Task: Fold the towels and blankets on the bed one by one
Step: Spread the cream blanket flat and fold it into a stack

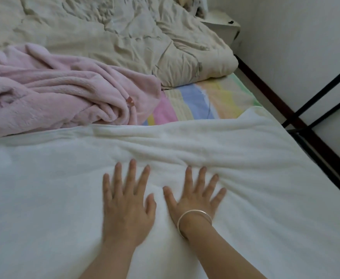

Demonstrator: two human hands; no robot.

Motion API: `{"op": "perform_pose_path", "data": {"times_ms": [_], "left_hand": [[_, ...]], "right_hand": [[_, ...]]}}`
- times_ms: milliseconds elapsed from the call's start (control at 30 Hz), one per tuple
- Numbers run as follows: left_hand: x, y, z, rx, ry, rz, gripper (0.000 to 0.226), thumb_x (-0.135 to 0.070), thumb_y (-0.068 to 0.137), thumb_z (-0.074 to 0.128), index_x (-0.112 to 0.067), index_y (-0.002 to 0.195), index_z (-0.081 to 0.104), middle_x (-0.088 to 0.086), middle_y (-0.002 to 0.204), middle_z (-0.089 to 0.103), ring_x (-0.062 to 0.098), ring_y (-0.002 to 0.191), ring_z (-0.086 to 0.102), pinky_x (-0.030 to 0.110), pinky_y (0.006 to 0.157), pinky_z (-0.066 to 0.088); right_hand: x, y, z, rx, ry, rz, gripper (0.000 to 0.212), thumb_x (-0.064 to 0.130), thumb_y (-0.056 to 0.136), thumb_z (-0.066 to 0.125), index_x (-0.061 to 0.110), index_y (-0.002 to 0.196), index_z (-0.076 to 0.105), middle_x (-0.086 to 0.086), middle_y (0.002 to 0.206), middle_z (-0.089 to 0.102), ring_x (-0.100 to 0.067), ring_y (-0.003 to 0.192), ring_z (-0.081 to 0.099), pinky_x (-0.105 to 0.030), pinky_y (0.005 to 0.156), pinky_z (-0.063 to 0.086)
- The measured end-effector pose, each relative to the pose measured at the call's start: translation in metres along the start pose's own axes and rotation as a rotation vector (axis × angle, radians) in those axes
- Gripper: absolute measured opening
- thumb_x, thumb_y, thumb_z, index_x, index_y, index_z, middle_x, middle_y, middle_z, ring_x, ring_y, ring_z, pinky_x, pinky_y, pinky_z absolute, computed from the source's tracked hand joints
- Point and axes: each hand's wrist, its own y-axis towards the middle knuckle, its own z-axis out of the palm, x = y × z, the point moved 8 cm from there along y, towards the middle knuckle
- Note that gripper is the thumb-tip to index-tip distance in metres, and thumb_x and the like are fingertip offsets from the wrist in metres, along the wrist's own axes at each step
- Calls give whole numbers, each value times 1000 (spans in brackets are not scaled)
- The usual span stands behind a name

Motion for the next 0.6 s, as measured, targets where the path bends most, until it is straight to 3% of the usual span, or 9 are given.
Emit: {"op": "perform_pose_path", "data": {"times_ms": [100,167,233,333,400,467,600], "left_hand": [[2,3,-1,5,29,10,71,-46,86,41,-27,152,27,4,162,15,31,149,10,58,116,17],[1,0,3,22,51,20,70,-46,86,40,-27,152,28,3,162,17,30,149,12,58,115,18],[4,2,2,1,50,-6,68,-46,86,37,-26,151,32,3,161,20,30,149,14,59,114,20],[6,3,-1,7,72,-9,65,-46,88,34,-25,150,35,4,160,23,31,148,16,59,114,21],[3,2,-2,-1,88,-5,64,-45,89,34,-25,150,34,4,160,22,31,148,16,59,114,22],[0,2,-2,6,87,-14,64,-44,89,35,-25,151,31,3,161,20,30,148,16,58,114,22],[4,3,-2,1,101,-12,64,-42,90,34,-25,152,29,2,161,18,30,149,14,58,114,21]], "right_hand": [[4,1,0,77,-57,-35,90,79,81,4,28,147,-27,-12,155,-31,-46,139,-27,-65,108,-14],[7,2,-7,146,-183,-92,94,80,82,10,22,151,-16,-20,157,-14,-51,140,-6,-63,111,1],[17,14,-36,179,-342,-241,92,78,85,22,16,151,8,-23,150,18,-45,134,24,-52,107,25],[22,41,-102,85,-305,-549,52,55,94,38,19,130,52,-11,126,56,-32,115,54,-34,85,38],[14,80,-147,-37,-131,-651,30,36,95,43,25,117,60,-6,117,62,-30,108,59,-32,83,42],[-2,124,-174,-148,-9,-661,23,24,94,47,27,112,62,-3,114,62,-28,106,59,-34,87,47],[-28,205,-179,-173,-96,-535,23,19,95,49,25,109,66,-6,117,61,-29,108,56,-33,88,46]]}}
